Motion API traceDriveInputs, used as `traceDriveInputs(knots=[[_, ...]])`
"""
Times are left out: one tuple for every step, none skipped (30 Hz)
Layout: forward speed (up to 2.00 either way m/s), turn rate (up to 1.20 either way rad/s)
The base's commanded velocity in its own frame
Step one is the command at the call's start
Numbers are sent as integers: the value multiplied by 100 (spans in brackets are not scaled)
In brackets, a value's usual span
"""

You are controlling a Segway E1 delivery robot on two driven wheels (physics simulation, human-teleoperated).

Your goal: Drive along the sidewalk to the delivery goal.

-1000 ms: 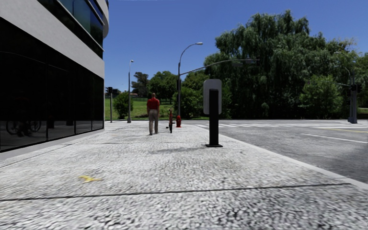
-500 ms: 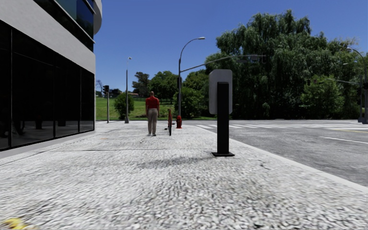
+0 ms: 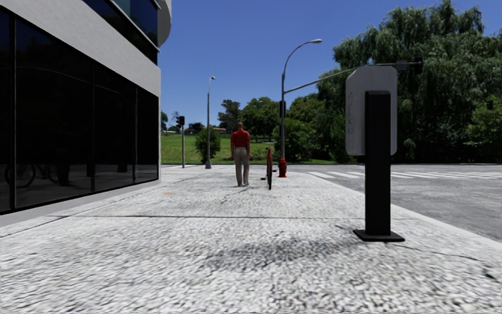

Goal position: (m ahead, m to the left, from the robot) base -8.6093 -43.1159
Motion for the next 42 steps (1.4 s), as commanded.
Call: traceDriveInputs(knots=[[200,0],[200,0],[200,0],[200,0],[200,3],[200,14],[200,25],[200,41],[200,58],[200,65],[200,67],[200,67],[200,66],[200,46],[200,26],[200,14],[200,7],[200,4],[200,3],[200,2],[200,2],[200,2],[200,2],[200,2],[200,2],[200,13],[200,33],[200,54],[200,70],[200,74],[200,74],[200,76],[200,76],[200,60],[200,32],[200,19],[200,12],[200,5],[200,1],[200,0],[200,0],[200,0]])
